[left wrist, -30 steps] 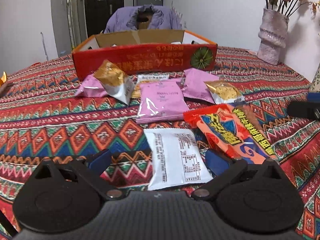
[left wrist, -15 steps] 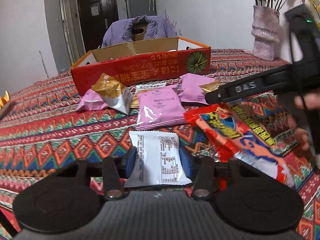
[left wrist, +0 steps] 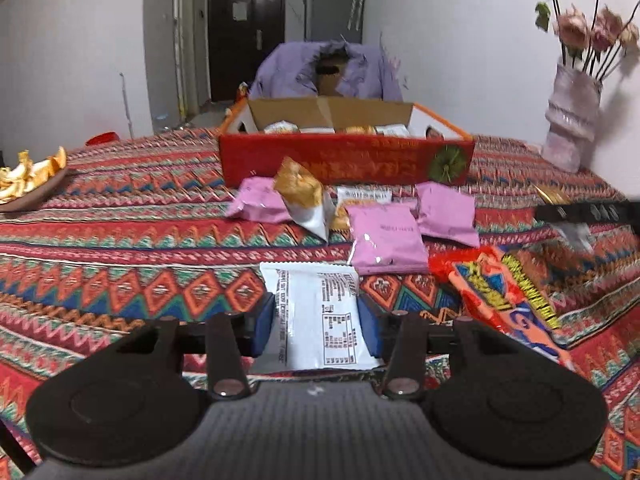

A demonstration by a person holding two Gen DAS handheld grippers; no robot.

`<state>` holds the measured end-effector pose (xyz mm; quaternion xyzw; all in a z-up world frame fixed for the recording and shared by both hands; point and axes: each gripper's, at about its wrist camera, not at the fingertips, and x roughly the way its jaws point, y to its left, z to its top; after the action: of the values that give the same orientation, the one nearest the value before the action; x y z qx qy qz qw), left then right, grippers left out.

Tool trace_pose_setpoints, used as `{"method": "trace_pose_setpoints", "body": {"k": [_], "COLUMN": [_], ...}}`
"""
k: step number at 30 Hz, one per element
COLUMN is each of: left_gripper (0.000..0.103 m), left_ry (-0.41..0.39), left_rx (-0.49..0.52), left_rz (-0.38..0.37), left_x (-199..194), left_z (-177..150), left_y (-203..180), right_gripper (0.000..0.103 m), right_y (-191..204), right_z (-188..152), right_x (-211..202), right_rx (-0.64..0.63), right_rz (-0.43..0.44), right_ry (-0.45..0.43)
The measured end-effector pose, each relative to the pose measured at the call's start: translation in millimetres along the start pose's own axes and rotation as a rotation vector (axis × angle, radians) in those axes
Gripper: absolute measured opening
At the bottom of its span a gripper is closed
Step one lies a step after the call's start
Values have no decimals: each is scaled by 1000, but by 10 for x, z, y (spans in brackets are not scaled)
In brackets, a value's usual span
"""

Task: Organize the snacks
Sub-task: 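Grasp a white packet with the left tool while the right tool grasps a pumpkin-seed crisp bag, then carry both held packets into the red box and open both tools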

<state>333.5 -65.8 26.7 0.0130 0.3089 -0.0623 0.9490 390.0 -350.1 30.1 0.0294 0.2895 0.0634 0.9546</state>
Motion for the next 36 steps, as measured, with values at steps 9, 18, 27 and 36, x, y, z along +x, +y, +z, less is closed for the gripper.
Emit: {"method": "trace_pose_setpoints", "body": {"k": [9, 18, 27, 36], "left_gripper": [45, 45, 45, 45], "left_ry": [-85, -132, -142, -139], "left_rx": [-22, -43, -68, -92], "left_rz": [7, -4, -20, -146], "left_x": [-742, -1153, -1083, -557], "left_z": [-131, -195, 63, 1325], "left_y": [27, 74, 179, 339], "right_gripper": [48, 48, 48, 48], "right_y": [290, 646, 664, 610], "right_z": [-365, -610, -363, 904], "right_x": [-949, -1330, -1292, -907], "right_rx": [-84, -117, -96, -102], "right_rz": [71, 165, 222, 338], "right_ry": [-13, -27, -40, -103]}}
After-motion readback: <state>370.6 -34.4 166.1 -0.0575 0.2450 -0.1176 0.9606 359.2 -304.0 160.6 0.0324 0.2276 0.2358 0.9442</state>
